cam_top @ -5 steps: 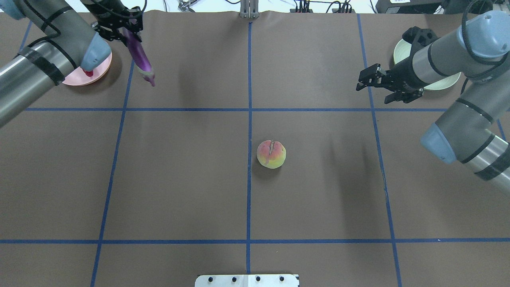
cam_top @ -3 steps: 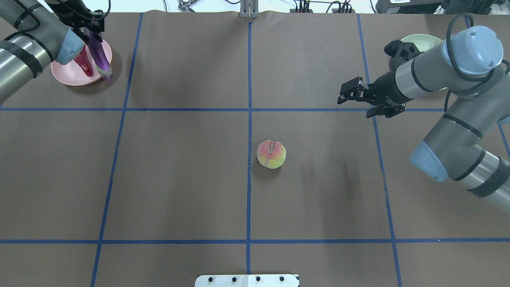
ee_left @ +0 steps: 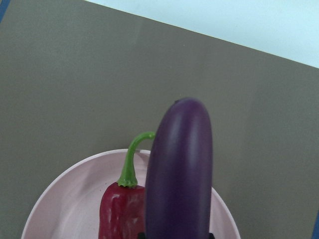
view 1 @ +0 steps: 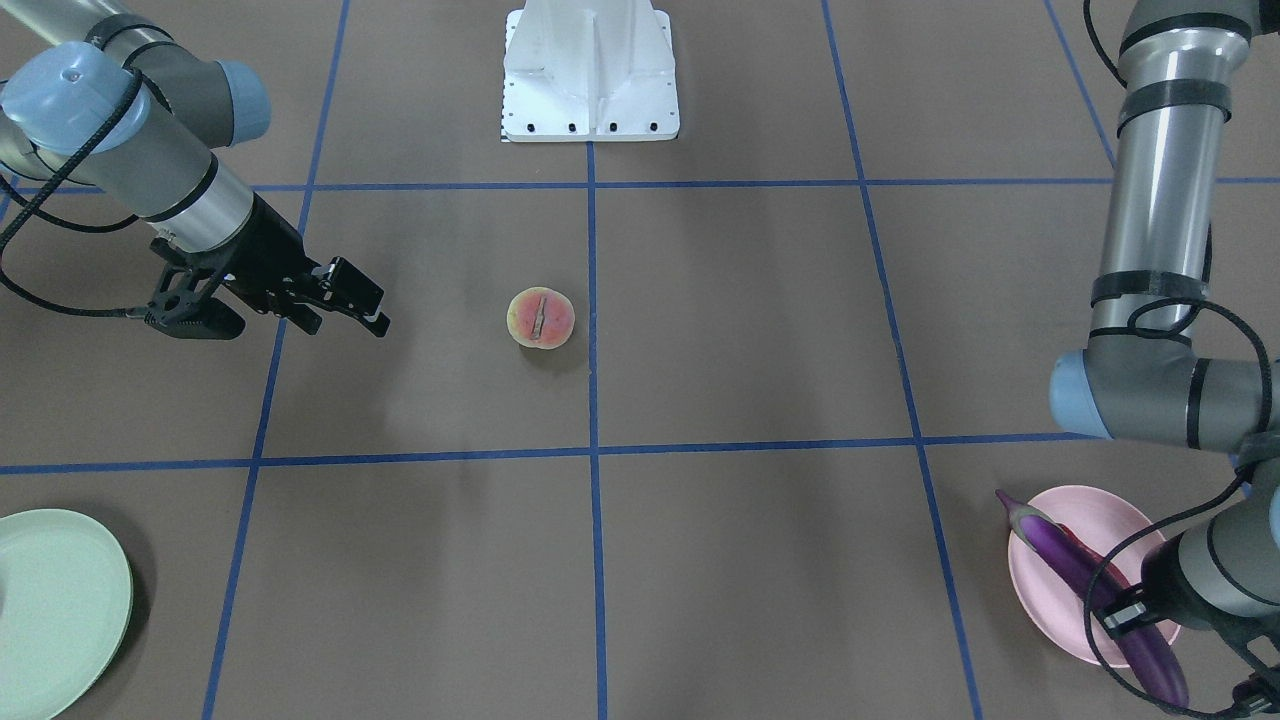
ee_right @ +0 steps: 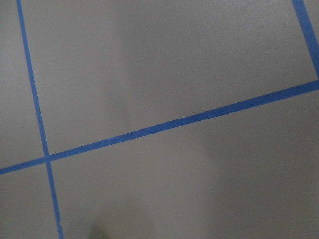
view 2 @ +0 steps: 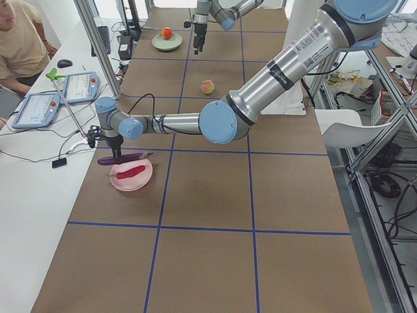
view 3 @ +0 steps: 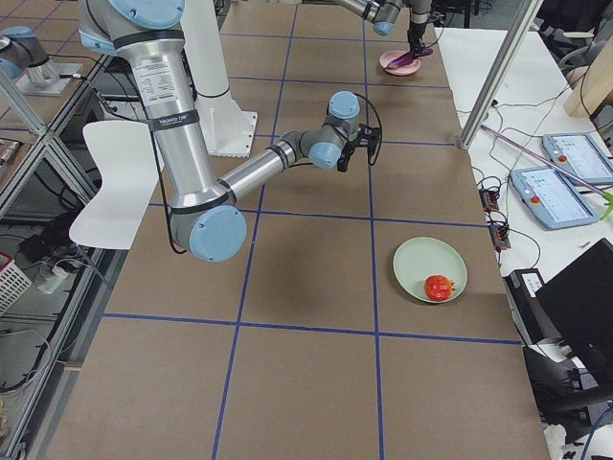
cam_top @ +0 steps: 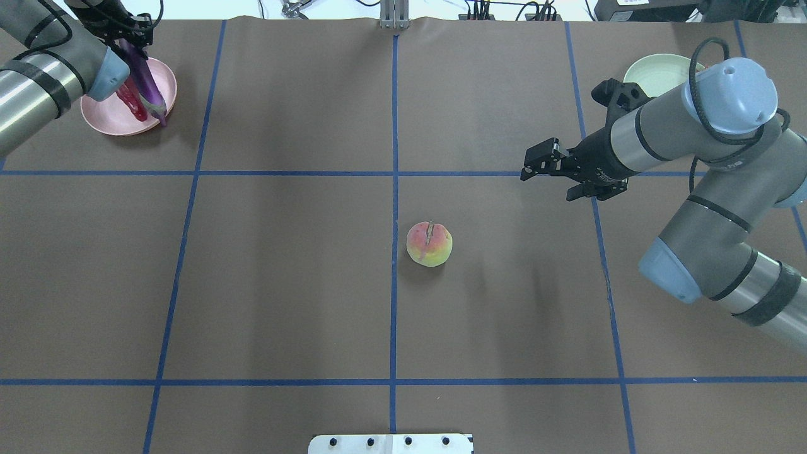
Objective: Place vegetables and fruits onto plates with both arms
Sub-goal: 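Reach the right gripper down to the peach and grasp it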
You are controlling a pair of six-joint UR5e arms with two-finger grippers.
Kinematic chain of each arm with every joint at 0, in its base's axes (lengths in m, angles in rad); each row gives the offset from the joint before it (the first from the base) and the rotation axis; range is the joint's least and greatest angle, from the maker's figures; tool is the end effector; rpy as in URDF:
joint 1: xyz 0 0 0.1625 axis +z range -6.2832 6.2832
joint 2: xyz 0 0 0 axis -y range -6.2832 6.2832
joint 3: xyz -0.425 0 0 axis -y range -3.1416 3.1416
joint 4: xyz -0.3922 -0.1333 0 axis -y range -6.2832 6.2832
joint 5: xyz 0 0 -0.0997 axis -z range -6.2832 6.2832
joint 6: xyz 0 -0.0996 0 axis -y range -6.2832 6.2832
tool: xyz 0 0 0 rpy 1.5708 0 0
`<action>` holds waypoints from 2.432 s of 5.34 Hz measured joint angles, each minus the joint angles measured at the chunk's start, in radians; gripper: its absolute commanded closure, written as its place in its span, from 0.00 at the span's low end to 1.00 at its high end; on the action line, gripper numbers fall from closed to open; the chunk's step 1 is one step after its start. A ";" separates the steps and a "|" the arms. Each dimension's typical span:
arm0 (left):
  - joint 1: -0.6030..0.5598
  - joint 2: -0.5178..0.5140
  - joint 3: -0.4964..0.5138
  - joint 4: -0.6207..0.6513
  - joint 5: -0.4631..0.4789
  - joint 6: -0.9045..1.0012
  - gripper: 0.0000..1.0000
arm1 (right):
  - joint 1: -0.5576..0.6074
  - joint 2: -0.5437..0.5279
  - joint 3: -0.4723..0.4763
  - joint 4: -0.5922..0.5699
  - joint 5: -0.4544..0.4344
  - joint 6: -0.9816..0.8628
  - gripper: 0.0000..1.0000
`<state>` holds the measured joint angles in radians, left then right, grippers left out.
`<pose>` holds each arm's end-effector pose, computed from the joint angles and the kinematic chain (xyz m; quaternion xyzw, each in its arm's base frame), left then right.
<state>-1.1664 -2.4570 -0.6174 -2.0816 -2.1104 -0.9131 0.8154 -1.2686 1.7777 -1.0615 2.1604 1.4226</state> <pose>0.2579 -0.8112 0.4920 0.0085 0.3354 -0.1798 0.9247 -0.3490 -0.4842 0.3357 -0.0087 -0.5309 0.1397 0.8358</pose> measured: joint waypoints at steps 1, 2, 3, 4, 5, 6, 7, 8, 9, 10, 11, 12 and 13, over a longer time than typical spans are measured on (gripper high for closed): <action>0.007 -0.006 0.026 -0.031 0.008 -0.002 0.00 | -0.014 0.001 0.001 0.000 -0.014 0.013 0.00; 0.014 -0.007 0.030 -0.043 0.018 -0.002 0.00 | -0.040 0.001 0.004 0.000 -0.041 0.017 0.00; 0.015 -0.007 0.006 -0.043 0.017 -0.026 0.00 | -0.094 0.000 0.019 -0.004 -0.103 0.020 0.00; 0.016 -0.006 -0.060 -0.014 0.004 -0.071 0.00 | -0.176 0.002 0.042 -0.010 -0.188 0.070 0.00; 0.017 -0.003 -0.115 0.023 -0.007 -0.097 0.00 | -0.260 0.016 0.055 -0.012 -0.280 0.162 0.00; 0.020 -0.001 -0.142 0.042 -0.011 -0.111 0.00 | -0.342 0.057 0.059 -0.050 -0.381 0.246 0.00; 0.024 0.001 -0.156 0.047 -0.012 -0.125 0.00 | -0.396 0.106 0.059 -0.131 -0.458 0.300 0.00; 0.031 0.012 -0.174 0.048 -0.011 -0.138 0.00 | -0.427 0.134 0.058 -0.190 -0.509 0.329 0.00; 0.041 0.025 -0.191 0.046 -0.010 -0.152 0.00 | -0.440 0.148 0.052 -0.210 -0.533 0.347 0.00; 0.054 0.030 -0.204 0.043 -0.008 -0.179 0.00 | -0.444 0.166 0.038 -0.214 -0.546 0.366 0.00; 0.068 0.032 -0.218 0.043 -0.006 -0.210 0.00 | -0.445 0.181 0.023 -0.212 -0.562 0.382 0.00; 0.075 0.033 -0.224 0.044 -0.005 -0.226 0.00 | -0.446 0.196 0.006 -0.210 -0.576 0.386 0.00; 0.078 0.033 -0.226 0.044 -0.005 -0.231 0.00 | -0.445 0.213 -0.018 -0.208 -0.586 0.387 0.00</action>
<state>-1.0887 -2.4238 -0.8429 -2.0373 -2.1149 -1.1441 0.3701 -1.0559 1.7601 -1.2699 1.5748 1.8097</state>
